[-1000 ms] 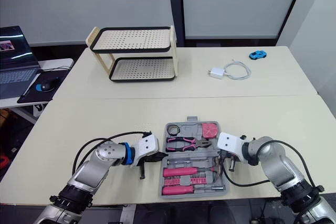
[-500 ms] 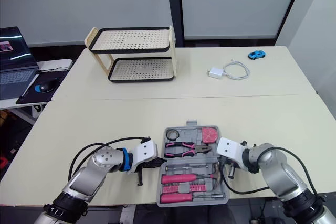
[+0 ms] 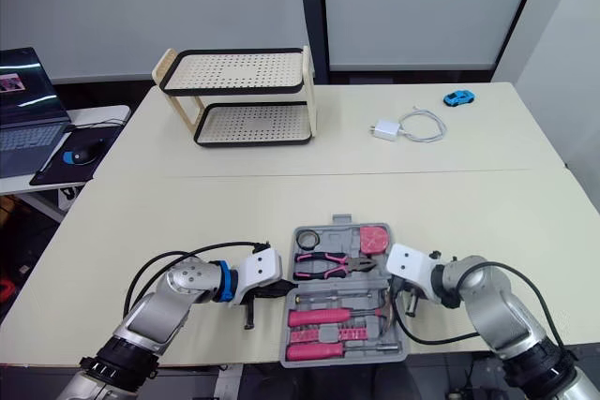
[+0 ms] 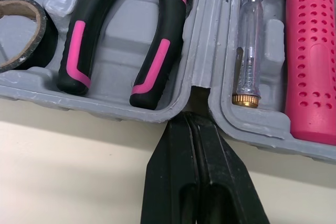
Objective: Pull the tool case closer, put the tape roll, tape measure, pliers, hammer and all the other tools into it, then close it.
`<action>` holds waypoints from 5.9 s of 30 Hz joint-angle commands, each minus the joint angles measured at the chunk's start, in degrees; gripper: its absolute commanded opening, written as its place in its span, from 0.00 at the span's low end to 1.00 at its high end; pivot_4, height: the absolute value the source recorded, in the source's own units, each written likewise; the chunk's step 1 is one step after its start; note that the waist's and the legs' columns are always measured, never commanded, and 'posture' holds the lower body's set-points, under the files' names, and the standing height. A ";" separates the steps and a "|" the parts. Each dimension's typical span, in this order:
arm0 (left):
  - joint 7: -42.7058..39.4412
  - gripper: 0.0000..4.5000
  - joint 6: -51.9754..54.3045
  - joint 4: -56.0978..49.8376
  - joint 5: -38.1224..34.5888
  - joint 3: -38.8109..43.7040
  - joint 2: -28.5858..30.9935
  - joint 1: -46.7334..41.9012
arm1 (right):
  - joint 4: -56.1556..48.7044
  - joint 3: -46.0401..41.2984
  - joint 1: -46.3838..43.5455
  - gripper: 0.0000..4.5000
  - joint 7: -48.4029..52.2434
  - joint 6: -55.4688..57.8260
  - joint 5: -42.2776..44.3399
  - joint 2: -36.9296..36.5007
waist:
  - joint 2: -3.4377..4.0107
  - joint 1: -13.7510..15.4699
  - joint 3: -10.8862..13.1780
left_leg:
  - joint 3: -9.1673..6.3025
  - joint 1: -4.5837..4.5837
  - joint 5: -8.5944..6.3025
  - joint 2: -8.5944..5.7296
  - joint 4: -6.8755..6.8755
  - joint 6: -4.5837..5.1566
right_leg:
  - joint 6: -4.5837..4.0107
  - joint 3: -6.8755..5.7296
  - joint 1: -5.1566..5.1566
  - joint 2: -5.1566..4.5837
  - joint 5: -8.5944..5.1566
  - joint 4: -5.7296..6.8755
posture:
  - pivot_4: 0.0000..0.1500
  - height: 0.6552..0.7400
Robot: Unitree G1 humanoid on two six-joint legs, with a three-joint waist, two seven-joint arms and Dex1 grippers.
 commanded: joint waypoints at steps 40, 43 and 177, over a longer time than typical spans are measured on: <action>-0.48 0.00 -0.70 3.10 -1.17 -1.30 -0.60 -1.65 | -1.33 0.99 -1.18 0.00 -0.87 -3.83 1.49 0.61 | 0.01 0.00 0.00 | 0.00 0.00 0.00 -0.01 0.00 0.00 | 0.00 0.01 0.00 0.00 0.00 -0.01 | 1.00 1.00; 0.14 0.00 -1.85 4.44 -1.21 0.50 1.19 -1.48 | -0.73 -0.52 -0.84 0.00 -0.57 -5.00 1.66 -1.31 | 0.00 0.00 0.00 | 0.00 0.00 0.00 0.00 0.00 0.00 | 0.00 0.00 0.00 0.00 0.00 0.00 | 1.00 1.00; -3.77 0.00 -3.67 -28.62 -16.38 16.05 26.95 30.78 | 7.05 -41.61 -14.43 0.99 -16.15 56.26 77.80 12.11 | 0.33 -0.25 0.17 | 0.07 -0.09 -0.03 0.10 -0.20 0.06 | -0.03 0.10 -0.10 0.02 -0.01 -0.12 | 1.00 1.00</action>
